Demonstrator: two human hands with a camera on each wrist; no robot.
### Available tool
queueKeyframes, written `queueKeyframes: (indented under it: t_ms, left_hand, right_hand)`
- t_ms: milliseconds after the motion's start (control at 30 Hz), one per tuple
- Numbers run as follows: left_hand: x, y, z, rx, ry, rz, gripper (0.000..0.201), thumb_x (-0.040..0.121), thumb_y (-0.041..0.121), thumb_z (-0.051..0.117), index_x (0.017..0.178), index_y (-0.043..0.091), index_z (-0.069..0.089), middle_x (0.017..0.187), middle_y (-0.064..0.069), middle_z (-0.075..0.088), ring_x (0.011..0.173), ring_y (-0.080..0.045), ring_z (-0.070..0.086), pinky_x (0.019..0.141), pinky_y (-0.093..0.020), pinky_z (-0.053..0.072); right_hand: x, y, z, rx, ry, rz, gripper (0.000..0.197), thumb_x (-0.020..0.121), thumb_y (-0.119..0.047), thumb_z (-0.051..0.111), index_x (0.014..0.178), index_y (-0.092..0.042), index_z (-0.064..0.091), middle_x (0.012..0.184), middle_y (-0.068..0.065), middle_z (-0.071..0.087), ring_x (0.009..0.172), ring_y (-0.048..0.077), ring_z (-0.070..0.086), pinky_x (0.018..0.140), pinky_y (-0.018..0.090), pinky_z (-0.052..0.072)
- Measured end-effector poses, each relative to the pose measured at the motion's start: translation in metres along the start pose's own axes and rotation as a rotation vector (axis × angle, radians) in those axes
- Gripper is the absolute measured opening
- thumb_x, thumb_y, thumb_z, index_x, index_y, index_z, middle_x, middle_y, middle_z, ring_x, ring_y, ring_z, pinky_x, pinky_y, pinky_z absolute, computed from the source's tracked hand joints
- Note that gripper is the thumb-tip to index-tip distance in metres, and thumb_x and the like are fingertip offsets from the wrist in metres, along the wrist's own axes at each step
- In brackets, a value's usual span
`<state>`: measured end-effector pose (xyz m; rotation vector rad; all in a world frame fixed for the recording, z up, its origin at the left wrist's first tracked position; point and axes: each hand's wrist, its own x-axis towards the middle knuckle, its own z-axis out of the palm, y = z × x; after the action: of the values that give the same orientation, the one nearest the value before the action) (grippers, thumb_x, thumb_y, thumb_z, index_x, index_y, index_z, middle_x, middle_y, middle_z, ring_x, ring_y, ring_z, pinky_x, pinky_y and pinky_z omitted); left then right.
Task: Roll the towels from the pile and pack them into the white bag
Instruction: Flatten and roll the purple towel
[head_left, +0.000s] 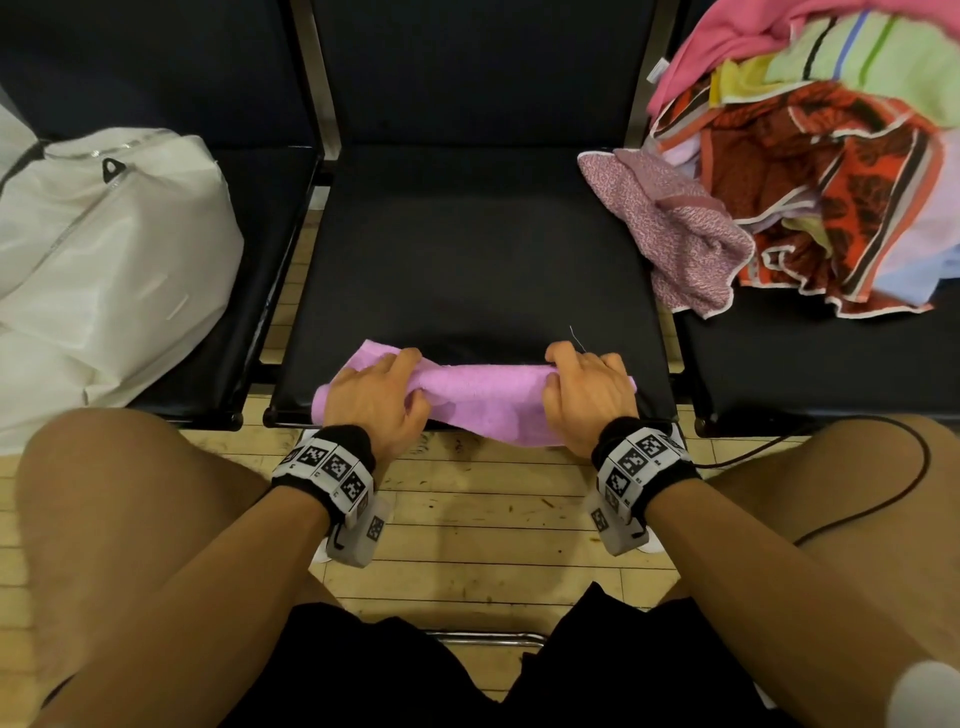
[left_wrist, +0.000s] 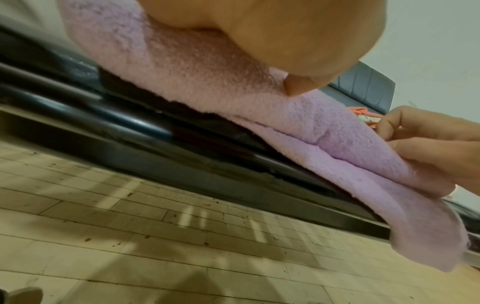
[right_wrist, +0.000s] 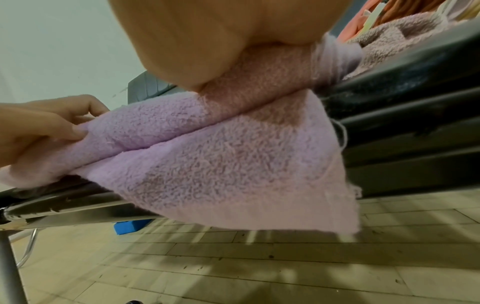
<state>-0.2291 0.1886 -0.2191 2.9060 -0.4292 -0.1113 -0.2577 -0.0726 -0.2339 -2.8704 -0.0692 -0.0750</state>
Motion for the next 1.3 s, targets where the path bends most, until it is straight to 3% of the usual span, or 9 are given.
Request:
queueKeyframes:
  t_ms: [100, 200, 267, 433, 667, 867, 1100, 1200, 1300]
  left_hand:
    - [0.001, -0.002, 0.001, 0.004, 0.071, 0.013, 0.034, 0.091, 0.036, 0.046, 0.118, 0.016, 0.054, 0.106, -0.003, 0.059, 0.088, -0.023, 0.056, 0.084, -0.042, 0.043]
    - [0.005, -0.007, 0.006, 0.088, 0.161, 0.018, 0.02, 0.093, 0.029, 0.052, 0.106, 0.016, 0.059, 0.109, -0.007, 0.059, 0.098, -0.028, 0.055, 0.094, -0.048, 0.04]
    - [0.006, -0.01, 0.007, 0.14, 0.137, 0.023, 0.021, 0.096, 0.029, 0.05, 0.11, 0.019, 0.063, 0.113, -0.004, 0.061, 0.105, -0.026, 0.054, 0.102, -0.047, 0.035]
    - [0.005, -0.011, 0.007, 0.125, 0.035, 0.01, 0.053, 0.092, 0.057, 0.049, 0.133, 0.024, 0.056, 0.131, -0.002, 0.061, 0.124, -0.024, 0.051, 0.115, -0.051, 0.026]
    - [0.008, -0.014, 0.001, 0.141, 0.028, -0.025, 0.045, 0.088, 0.025, 0.054, 0.132, 0.028, 0.052, 0.122, 0.001, 0.059, 0.116, -0.023, 0.052, 0.111, -0.046, 0.026]
    - [0.017, -0.012, -0.021, 0.154, 0.09, -0.036, 0.047, 0.081, 0.016, 0.062, 0.126, 0.025, 0.055, 0.119, 0.0, 0.06, 0.11, -0.027, 0.051, 0.098, -0.045, 0.032]
    - [0.038, -0.001, -0.063, -0.029, 0.314, -0.061, 0.028, 0.077, 0.018, 0.07, 0.102, 0.02, 0.057, 0.097, -0.001, 0.062, 0.097, -0.029, 0.055, 0.091, -0.044, 0.032]
    - [0.046, -0.004, -0.077, -0.073, 0.337, -0.036, 0.034, 0.082, 0.028, 0.071, 0.111, 0.017, 0.057, 0.102, -0.006, 0.061, 0.091, -0.029, 0.06, 0.091, -0.046, 0.041]
    - [0.045, -0.007, -0.076, 0.008, 0.345, -0.01, 0.041, 0.084, 0.023, 0.067, 0.122, 0.016, 0.056, 0.112, -0.009, 0.061, 0.099, -0.032, 0.059, 0.093, -0.048, 0.04]
  right_hand:
    - [0.001, 0.002, 0.002, -0.008, 0.093, -0.019, 0.01, 0.093, -0.015, 0.048, 0.097, -0.019, 0.057, 0.089, -0.001, 0.059, 0.081, 0.022, 0.056, 0.083, 0.039, 0.04]
    - [0.001, 0.004, 0.005, -0.081, 0.125, -0.06, 0.015, 0.09, -0.01, 0.055, 0.098, -0.018, 0.065, 0.103, 0.0, 0.064, 0.096, 0.022, 0.056, 0.089, 0.041, 0.037]
    - [-0.001, 0.004, 0.005, -0.095, 0.076, -0.088, 0.019, 0.092, -0.015, 0.052, 0.104, -0.018, 0.067, 0.106, 0.0, 0.065, 0.1, 0.023, 0.056, 0.093, 0.041, 0.035]
    - [-0.005, 0.005, 0.005, -0.08, 0.015, -0.07, 0.037, 0.091, -0.04, 0.047, 0.119, -0.021, 0.062, 0.111, -0.003, 0.066, 0.105, 0.019, 0.057, 0.101, 0.042, 0.035]
    - [0.0, 0.007, 0.004, -0.087, 0.042, -0.023, 0.035, 0.087, -0.021, 0.051, 0.121, -0.021, 0.061, 0.104, 0.001, 0.067, 0.097, 0.024, 0.056, 0.095, 0.042, 0.032]
    - [0.013, 0.014, -0.013, -0.102, 0.114, -0.095, 0.043, 0.078, -0.003, 0.059, 0.117, -0.022, 0.064, 0.103, 0.0, 0.066, 0.094, 0.026, 0.057, 0.085, 0.038, 0.022]
    - [0.046, 0.017, -0.057, -0.045, 0.493, -0.157, 0.048, 0.064, 0.006, 0.066, 0.108, -0.015, 0.067, 0.105, 0.003, 0.066, 0.099, 0.026, 0.056, 0.088, 0.037, 0.025]
    - [0.056, 0.021, -0.074, -0.017, 0.632, -0.151, 0.045, 0.063, 0.005, 0.067, 0.105, -0.013, 0.066, 0.107, 0.006, 0.066, 0.102, 0.022, 0.047, 0.09, 0.039, 0.026]
    - [0.054, 0.02, -0.076, -0.015, 0.683, -0.179, 0.044, 0.063, 0.004, 0.065, 0.104, -0.013, 0.063, 0.108, 0.007, 0.064, 0.101, 0.026, 0.051, 0.09, 0.042, 0.029]
